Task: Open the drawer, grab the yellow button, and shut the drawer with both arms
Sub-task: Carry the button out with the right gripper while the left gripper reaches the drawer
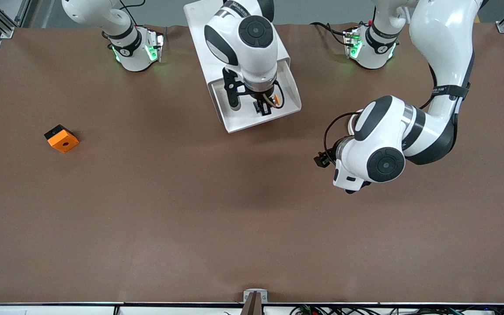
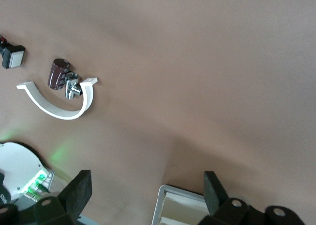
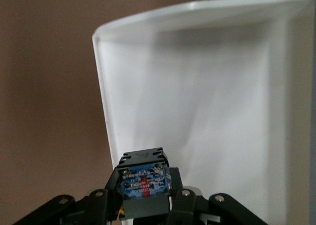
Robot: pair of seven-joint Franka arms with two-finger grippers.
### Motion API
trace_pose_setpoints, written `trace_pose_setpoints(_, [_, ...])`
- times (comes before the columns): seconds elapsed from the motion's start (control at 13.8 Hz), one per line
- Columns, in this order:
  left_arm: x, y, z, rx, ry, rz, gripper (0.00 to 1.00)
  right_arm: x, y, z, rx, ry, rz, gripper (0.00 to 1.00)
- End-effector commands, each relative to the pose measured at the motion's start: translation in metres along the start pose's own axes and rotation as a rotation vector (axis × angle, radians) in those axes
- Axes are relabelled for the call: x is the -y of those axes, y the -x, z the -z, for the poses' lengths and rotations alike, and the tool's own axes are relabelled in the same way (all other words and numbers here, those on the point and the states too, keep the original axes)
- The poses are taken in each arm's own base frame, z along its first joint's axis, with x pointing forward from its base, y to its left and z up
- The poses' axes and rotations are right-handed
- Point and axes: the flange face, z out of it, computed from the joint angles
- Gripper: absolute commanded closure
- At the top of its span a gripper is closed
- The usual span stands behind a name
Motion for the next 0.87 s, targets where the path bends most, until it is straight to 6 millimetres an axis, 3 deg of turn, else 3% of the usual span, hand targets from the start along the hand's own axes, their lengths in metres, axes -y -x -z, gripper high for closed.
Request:
trace_pose_setpoints(0.0, [0.003, 0.001, 0.008, -0.047, 0.029, -0.019, 0.0, 0.014, -0.033, 0.041, 0.028, 0.035, 0.097, 1.0])
trace_pose_setpoints(0.14, [0.001, 0.003, 0.009, -0.075, 0.055, -0.047, 0.0, 0.026, -0.07, 0.056, 0.025, 0.054, 0.206, 1.0])
trace_pose_setpoints(0.36, [0.002, 0.016, 0.009, -0.112, 0.075, -0.138, 0.0, 0.039, -0.131, 0.073, 0.031, 0.121, 0.52, 1.0])
trace_pose_setpoints(0.51, [0.0, 0.027, 0.007, -0.125, 0.085, -0.151, 0.0, 0.04, -0.165, 0.102, 0.039, 0.097, 0.666, 1.0])
trace_pose_setpoints(0.79, [-0.024, 0.064, -0.01, -0.191, 0.162, -0.176, 0.0, 0.05, -0.272, 0.135, 0.083, 0.094, 0.83, 1.0])
